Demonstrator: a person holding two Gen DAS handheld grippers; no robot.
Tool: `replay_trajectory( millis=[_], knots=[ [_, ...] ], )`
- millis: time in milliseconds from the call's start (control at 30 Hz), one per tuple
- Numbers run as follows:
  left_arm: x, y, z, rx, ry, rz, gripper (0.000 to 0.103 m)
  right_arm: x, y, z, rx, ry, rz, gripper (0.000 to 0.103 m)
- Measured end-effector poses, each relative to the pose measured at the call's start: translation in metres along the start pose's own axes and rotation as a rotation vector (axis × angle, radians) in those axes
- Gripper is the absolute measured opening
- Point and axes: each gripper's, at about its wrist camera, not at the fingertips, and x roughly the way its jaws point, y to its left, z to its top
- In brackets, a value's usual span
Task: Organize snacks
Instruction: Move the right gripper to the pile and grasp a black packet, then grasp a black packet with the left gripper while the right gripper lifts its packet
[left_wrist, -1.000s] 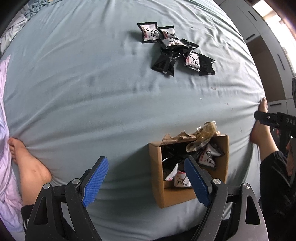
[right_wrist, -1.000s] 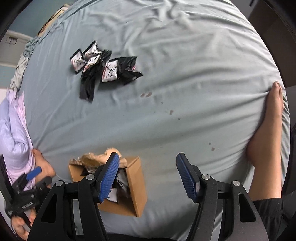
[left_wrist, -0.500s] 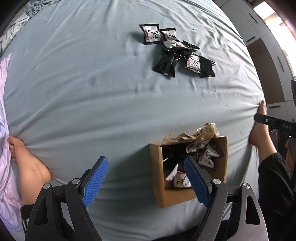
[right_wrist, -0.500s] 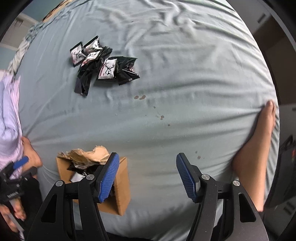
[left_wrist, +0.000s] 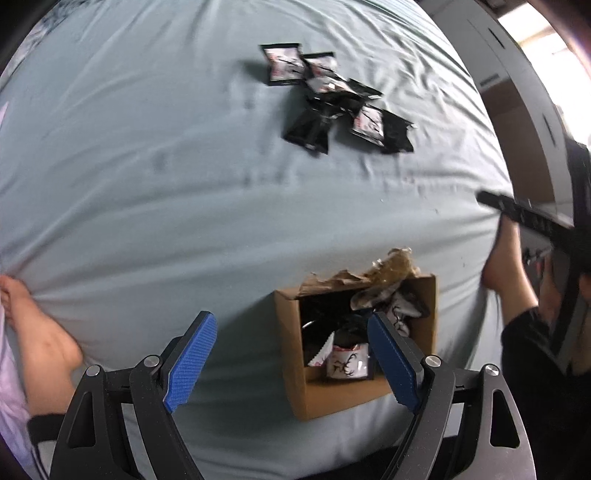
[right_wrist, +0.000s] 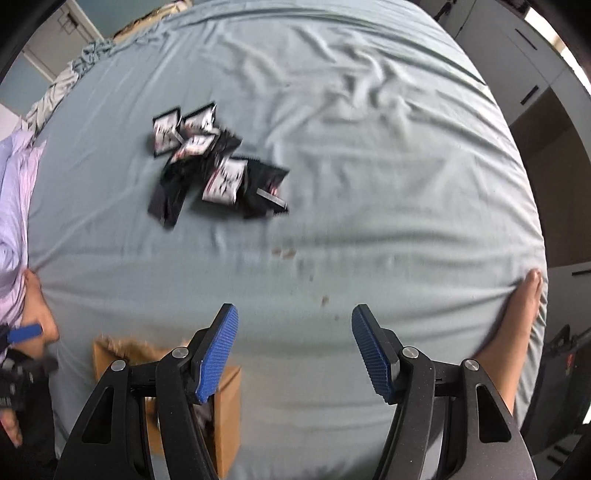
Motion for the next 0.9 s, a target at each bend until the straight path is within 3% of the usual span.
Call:
replay_trajectory(
  millis=[133,333,500,700,800,867,900],
  knots=[
    [0.003,-0.021,0.006,0.093,-0.027,0.066,0.085,0.027,0.002,0.010,-0.001,0.003,-0.049,0.063],
    [0.005,-0.032,0.018,0.114,-0.036,0.034,0.085,0.067,0.002,0.054,0.043,-0.023,0.009,0.063],
    [0.012,-0.029,0.028,0.100,-0.042,0.060,0.085,0.105,-0.016,0.083,0.177,-0.008,0.167,0.063],
    [0.027,-0.019,0.036,0.041,-0.023,0.075,0.085,0.135,0.004,0.102,0.096,-0.017,0.204,0.063],
    [0.036,-0.019,0.043,0.027,-0.010,0.079,0.085,0.155,0.023,0.098,0.038,0.026,0.204,0.063],
    [0.042,-0.025,0.047,0.038,-0.028,0.134,0.085,0.155,0.026,0.092,0.034,-0.006,0.188,0.063],
    [0.047,-0.028,0.049,0.045,-0.028,0.166,0.085,0.154,0.024,0.088,0.044,-0.018,0.190,0.056]
  ],
)
